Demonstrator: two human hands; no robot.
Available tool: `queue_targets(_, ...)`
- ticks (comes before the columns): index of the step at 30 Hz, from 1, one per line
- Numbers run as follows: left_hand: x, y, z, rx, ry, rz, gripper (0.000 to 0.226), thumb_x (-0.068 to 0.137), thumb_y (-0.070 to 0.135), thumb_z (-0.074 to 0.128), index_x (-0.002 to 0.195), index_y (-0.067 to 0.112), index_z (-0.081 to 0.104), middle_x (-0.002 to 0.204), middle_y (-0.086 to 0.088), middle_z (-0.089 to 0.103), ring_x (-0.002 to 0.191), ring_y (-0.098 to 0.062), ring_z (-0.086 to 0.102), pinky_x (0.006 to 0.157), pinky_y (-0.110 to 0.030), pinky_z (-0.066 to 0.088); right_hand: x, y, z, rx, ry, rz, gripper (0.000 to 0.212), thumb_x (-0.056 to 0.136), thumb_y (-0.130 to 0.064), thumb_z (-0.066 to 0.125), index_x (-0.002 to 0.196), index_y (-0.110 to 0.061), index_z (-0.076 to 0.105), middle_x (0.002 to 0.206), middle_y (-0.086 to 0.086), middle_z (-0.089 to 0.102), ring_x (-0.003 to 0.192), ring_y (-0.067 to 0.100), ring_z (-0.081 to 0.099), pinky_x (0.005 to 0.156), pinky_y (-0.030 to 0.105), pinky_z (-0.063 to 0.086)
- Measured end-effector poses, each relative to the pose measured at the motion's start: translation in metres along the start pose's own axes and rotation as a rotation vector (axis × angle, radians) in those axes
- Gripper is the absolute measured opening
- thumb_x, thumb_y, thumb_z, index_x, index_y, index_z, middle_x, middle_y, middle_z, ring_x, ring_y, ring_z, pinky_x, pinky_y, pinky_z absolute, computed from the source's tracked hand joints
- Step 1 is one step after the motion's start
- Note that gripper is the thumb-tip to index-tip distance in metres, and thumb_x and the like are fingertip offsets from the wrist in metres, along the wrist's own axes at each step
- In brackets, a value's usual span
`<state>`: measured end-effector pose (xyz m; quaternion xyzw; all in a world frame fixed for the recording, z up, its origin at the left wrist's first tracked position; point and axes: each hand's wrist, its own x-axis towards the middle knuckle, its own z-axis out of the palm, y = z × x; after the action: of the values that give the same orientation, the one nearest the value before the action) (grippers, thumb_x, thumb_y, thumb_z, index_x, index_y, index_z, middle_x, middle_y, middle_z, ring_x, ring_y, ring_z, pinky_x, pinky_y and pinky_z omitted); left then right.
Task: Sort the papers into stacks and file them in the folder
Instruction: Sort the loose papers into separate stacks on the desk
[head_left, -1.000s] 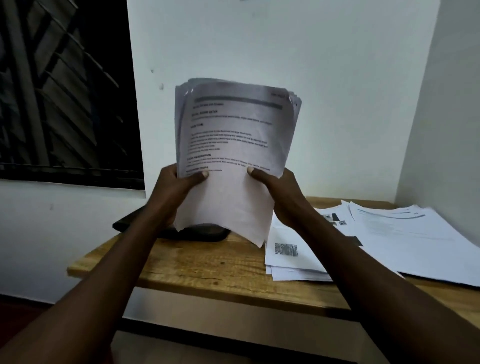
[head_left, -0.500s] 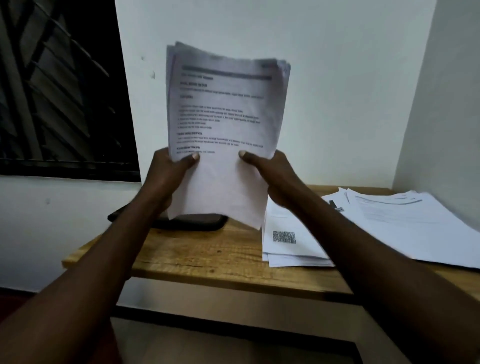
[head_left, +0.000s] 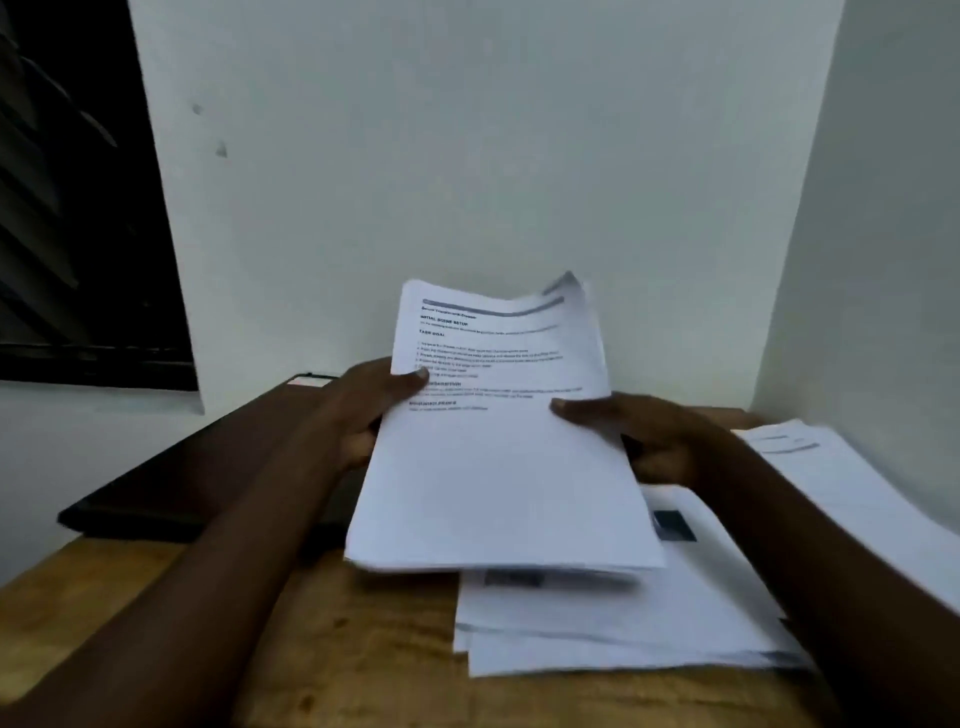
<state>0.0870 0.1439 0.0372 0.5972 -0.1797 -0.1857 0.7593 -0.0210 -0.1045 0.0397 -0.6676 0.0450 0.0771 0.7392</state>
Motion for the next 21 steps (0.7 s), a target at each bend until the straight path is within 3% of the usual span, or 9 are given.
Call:
queue_targets(4, 0.028, -0.022, 0.013, -0.077, 0.070, 0.062, 0.029, 0.098, 0.000, 0.051, 0.126, 0.000, 0.059, 0.117, -0.019, 0.069, 0.089, -0.029, 0.074, 0.076, -0.045, 0.061, 0.016, 0.012, -0.025, 0.000, 0.081, -0.117, 0.041, 0.093, -0.029, 0.061, 0.127, -0.006, 0.060, 0.121, 0.012, 0.068, 0.112, 0.029, 0.065, 0.098, 0.046, 0.051)
queue_targets(10, 0.031, -0.037, 0.013, -0.130, 0.061, 0.123, 0.033, 0.097, 0.001, 0.052, 0.129, 0.001, 0.057, 0.121, -0.018, 0.069, 0.099, -0.032, 0.072, 0.074, -0.040, 0.062, 0.026, 0.013, -0.036, -0.043, 0.350, -0.309, 0.031, 0.093, -0.031, 0.062, 0.113, -0.008, 0.066, 0.112, 0.012, 0.072, 0.102, 0.029, 0.069, 0.094, 0.045, 0.053)
queue_targets(14, 0.032, -0.047, 0.025, -0.088, 0.080, 0.152, 0.032, 0.098, 0.005, 0.052, 0.129, -0.002, 0.056, 0.121, -0.021, 0.067, 0.090, -0.026, 0.074, 0.066, -0.034, 0.062, 0.021, 0.015, -0.035, -0.035, 0.434, -0.371, 0.027, 0.092, -0.028, 0.065, 0.110, -0.007, 0.067, 0.108, 0.013, 0.073, 0.103, 0.038, 0.068, 0.093, 0.060, 0.048)
queue_targets(17, 0.037, -0.050, 0.029, -0.091, 0.054, 0.146, 0.032, 0.097, 0.010, 0.055, 0.127, -0.002, 0.059, 0.118, -0.021, 0.069, 0.083, -0.026, 0.074, 0.063, -0.033, 0.062, 0.020, 0.018, -0.032, -0.072, 0.519, -0.446, 0.020, 0.094, -0.025, 0.062, 0.103, -0.007, 0.068, 0.106, 0.014, 0.073, 0.094, 0.030, 0.070, 0.087, 0.047, 0.056)
queue_targets(21, 0.042, -0.049, 0.023, -0.115, 0.033, 0.176, 0.029, 0.097, 0.008, 0.055, 0.124, 0.001, 0.061, 0.115, -0.019, 0.070, 0.086, -0.026, 0.073, 0.072, -0.037, 0.062, 0.022, 0.027, -0.026, -0.213, 0.577, -0.501, 0.020, 0.097, -0.030, 0.057, 0.101, -0.014, 0.069, 0.101, 0.004, 0.075, 0.092, 0.023, 0.071, 0.082, 0.037, 0.056)
